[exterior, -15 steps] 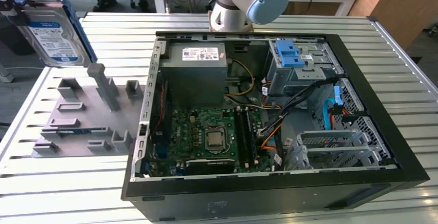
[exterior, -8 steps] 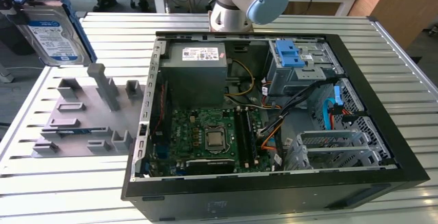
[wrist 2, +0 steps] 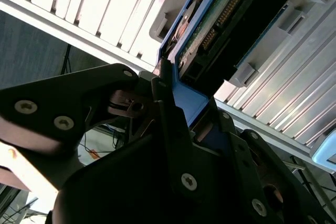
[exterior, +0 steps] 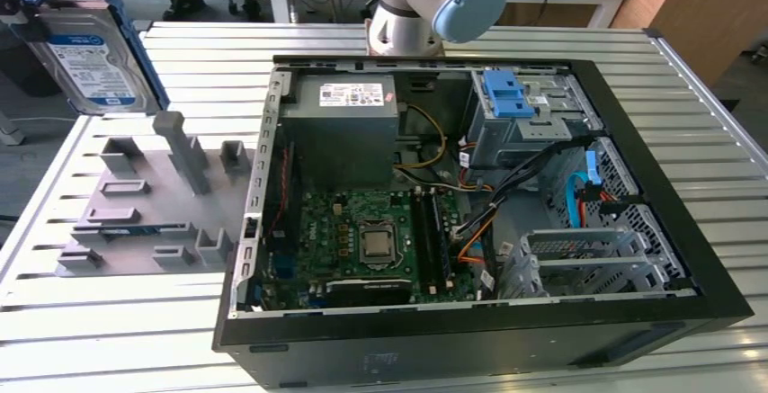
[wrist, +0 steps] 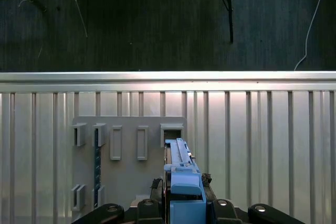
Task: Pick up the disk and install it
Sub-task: 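Pick up the disk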
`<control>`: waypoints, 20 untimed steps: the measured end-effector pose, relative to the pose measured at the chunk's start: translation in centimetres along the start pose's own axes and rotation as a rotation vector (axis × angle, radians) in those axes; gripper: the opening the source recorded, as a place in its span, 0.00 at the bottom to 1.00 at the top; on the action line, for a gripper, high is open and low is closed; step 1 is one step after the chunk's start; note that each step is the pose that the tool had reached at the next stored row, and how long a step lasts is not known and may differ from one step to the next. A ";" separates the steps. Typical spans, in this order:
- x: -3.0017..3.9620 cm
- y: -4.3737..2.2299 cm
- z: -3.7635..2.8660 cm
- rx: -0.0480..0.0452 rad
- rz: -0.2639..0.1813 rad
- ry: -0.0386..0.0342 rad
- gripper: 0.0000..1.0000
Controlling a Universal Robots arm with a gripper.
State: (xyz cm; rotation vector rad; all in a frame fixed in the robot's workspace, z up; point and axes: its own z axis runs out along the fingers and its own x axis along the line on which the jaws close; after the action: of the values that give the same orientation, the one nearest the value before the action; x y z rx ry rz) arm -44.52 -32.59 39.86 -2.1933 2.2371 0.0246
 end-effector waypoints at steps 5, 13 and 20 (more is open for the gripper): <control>-0.01 0.00 -0.42 0.0001 0.000 -0.0001 0.36; -0.02 0.01 -1.16 0.0002 0.000 -0.0001 0.36; -0.03 0.01 -1.82 0.0005 0.000 0.0000 0.36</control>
State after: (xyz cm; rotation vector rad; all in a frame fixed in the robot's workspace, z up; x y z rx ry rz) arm -44.52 -32.59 41.68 -2.1930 2.2368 0.0240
